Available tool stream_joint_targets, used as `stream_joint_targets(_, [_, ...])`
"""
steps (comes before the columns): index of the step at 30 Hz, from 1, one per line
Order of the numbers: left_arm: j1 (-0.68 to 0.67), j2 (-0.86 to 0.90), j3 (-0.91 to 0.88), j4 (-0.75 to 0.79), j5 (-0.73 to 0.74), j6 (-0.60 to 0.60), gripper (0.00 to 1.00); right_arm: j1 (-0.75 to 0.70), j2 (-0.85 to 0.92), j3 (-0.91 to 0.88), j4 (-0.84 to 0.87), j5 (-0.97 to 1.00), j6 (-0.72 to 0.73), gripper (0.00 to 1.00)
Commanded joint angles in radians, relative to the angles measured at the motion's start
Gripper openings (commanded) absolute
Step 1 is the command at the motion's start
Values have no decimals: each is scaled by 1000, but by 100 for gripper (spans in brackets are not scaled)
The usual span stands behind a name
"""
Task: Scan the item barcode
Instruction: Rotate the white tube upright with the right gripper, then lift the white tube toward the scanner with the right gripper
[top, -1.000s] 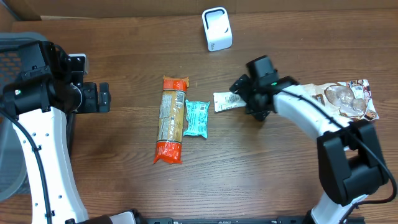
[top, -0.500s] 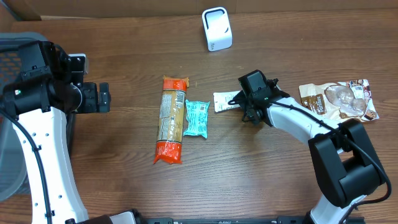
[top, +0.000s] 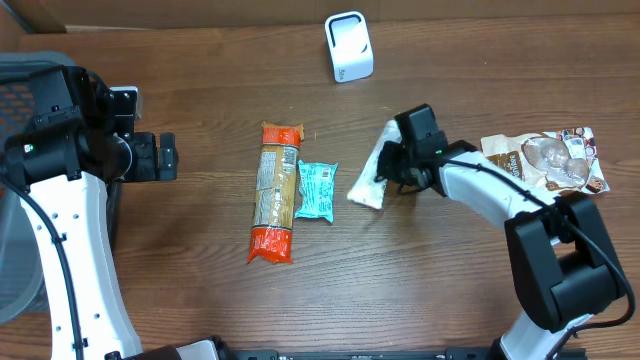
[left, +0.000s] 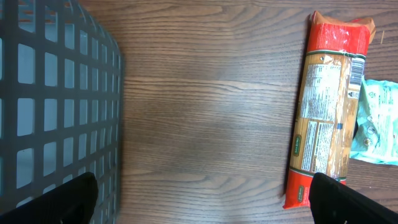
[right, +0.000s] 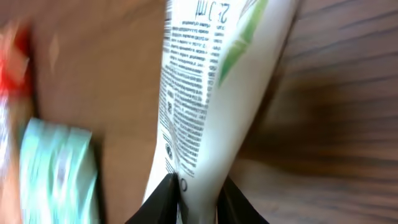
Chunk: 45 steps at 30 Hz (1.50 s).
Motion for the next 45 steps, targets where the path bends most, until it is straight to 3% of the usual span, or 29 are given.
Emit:
stream_joint_targets(1, [-2, -11, 3, 1, 15, 26, 100, -29, 9, 39, -69, -331, -422, 21])
stream_joint_targets(6, [-2, -11, 3, 1, 15, 26, 100, -74, 9, 39, -120, -298, -443, 30])
stream_joint_targets(12, [-2, -11, 3, 1, 15, 26, 99, -87, 26, 27, -119, -320, -440, 54])
stream_joint_targets(17, [-2, -11, 3, 1, 15, 26, 100, -86, 98, 20, -93, -451, -439, 56])
stream_joint_targets(21, [-2, -11, 3, 1, 15, 26, 100, -71, 164, 20, -55, -499, -336, 56])
stream_joint_targets(23, [-2, -11, 3, 1, 15, 26, 100, -64, 187, 20, -39, -500, -262, 52])
stream_joint_targets(26, [-2, -11, 3, 1, 15, 26, 100, -60, 193, 21, -26, -507, -229, 26])
stream_joint_targets(32, [-2, -11, 3, 1, 15, 26, 100, -88, 185, 38, -30, -512, -180, 5])
stream_joint_targets(38, [-2, -11, 3, 1, 15, 26, 100, -113, 118, 100, -76, -576, -200, 4])
stream_joint_targets(45, [-2, -11, 3, 1, 15, 26, 100, -118, -5, 370, -273, -780, -385, 4])
